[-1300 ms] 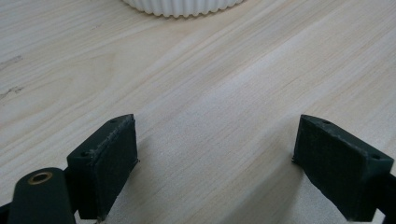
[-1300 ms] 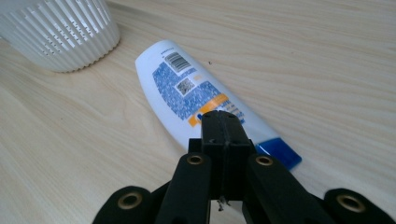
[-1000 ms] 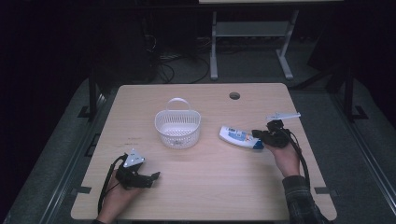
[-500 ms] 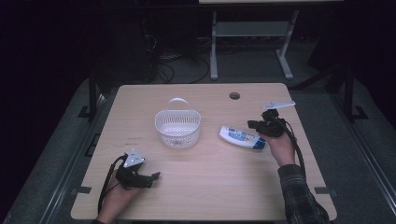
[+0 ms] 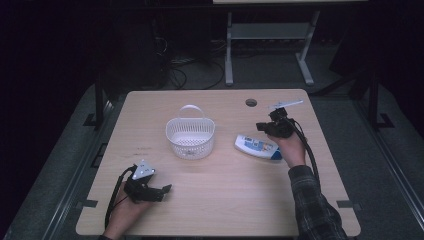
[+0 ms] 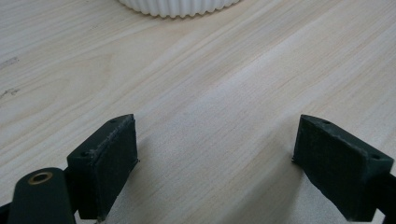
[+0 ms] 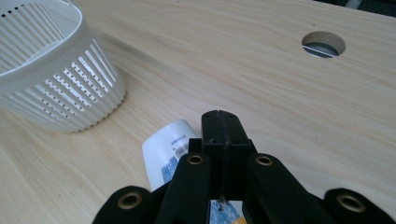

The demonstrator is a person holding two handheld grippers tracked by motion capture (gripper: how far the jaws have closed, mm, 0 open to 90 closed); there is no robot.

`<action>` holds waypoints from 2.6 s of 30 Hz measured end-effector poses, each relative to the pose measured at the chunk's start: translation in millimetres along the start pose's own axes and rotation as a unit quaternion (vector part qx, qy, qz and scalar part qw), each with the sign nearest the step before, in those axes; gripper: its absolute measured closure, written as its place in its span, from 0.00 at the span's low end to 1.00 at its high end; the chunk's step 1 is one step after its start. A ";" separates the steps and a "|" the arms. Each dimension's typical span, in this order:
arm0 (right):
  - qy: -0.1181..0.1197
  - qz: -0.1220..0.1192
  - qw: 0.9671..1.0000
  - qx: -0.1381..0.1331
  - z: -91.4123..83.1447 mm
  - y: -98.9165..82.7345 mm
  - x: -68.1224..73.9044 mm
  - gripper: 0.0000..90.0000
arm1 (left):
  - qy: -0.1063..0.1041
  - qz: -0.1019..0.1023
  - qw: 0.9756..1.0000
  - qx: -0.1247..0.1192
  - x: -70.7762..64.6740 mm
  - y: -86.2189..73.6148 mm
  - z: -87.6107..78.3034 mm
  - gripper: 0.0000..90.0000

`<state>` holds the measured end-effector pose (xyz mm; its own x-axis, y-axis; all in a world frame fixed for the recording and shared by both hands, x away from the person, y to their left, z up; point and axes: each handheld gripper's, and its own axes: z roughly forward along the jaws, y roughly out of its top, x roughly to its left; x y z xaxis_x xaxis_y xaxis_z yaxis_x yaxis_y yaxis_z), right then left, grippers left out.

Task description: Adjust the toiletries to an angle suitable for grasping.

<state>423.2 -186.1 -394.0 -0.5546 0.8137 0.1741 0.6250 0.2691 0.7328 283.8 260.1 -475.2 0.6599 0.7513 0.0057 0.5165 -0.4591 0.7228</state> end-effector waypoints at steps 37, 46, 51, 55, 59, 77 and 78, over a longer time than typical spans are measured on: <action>0.004 0.004 0.999 0.046 72.4 -2.1 11.6 1.00 | -0.004 0.004 1.000 0.000 -0.7 -0.3 -0.3 0.14; 0.008 0.005 0.998 0.054 73.8 -3.5 13.7 1.00 | -0.004 0.005 1.000 0.000 -0.7 -0.4 -0.4 0.14; 0.015 0.000 0.998 0.059 72.3 -3.5 17.8 1.00 | -0.004 0.005 1.000 0.000 -0.7 -0.4 -0.4 0.14; 0.023 -0.006 0.998 0.062 71.3 -4.0 24.0 1.00 | -0.004 0.005 1.000 0.001 -0.7 -0.4 -0.5 0.14; 0.027 -0.016 0.997 0.069 71.0 -4.5 30.1 1.00 | -0.004 0.005 1.000 0.000 -0.7 -0.4 -0.4 0.14; 0.043 -0.040 0.995 0.086 66.5 -16.0 46.4 1.00 | -0.004 0.005 1.000 0.001 -0.7 -0.4 -0.5 0.14; 0.045 -0.042 0.994 0.088 65.9 -16.3 47.2 1.00 | -0.004 0.005 1.000 0.000 -0.7 -0.4 -0.4 0.14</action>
<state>423.0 -118.1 -441.1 -0.6510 0.7374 0.1799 0.6558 0.4271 0.6225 282.9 260.0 -475.2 0.6693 0.7430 0.0070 0.5102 -0.4663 0.7226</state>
